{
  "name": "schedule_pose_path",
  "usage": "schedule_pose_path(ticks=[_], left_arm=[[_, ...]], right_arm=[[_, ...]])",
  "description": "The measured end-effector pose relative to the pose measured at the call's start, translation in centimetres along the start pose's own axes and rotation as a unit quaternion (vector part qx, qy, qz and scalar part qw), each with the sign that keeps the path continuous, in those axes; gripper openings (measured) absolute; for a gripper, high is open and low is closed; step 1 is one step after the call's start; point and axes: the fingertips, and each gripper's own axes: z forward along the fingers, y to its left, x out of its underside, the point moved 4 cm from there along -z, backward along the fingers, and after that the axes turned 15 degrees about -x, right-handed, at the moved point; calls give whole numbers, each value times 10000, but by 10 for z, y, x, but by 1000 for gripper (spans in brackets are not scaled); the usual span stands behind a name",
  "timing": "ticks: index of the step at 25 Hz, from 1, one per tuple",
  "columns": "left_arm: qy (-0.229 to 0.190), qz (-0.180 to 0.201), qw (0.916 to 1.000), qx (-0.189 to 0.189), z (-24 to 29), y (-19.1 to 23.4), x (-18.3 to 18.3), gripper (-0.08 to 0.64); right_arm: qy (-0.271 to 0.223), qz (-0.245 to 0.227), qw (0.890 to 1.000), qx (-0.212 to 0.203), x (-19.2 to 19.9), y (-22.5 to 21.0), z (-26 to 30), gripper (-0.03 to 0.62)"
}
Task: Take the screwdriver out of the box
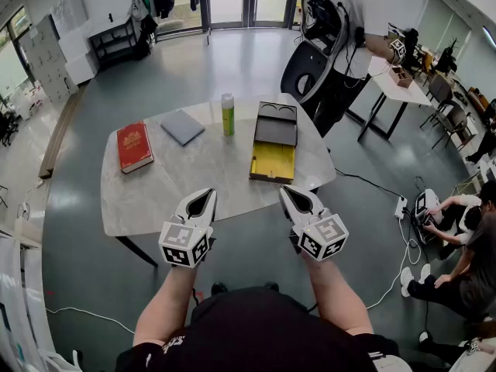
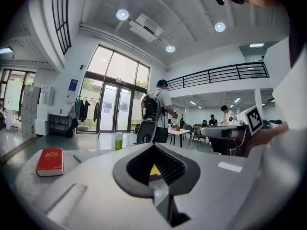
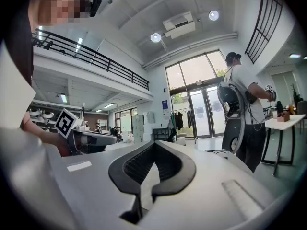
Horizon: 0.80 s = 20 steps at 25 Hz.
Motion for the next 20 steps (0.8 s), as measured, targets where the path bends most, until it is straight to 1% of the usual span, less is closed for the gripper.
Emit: schedule_pose_path(ticks=[3,7,12,20], left_arm=[[1,92,10000,-6,3,3,-3,2],[-17,58,10000,25,2,6,-6,2],[-26,19,9999,153,0,10,-5,2],[-98,-15,9996,251,-17,38,-7,2]], right_arm=[[-4,-21,10000,-17,-4,1,3,9],[-15,-59,10000,22,-6,5,5,9],[-38,-87,9999,86,-9,13,12,11],[-136,-8,9997,221,-7,36,31,12]])
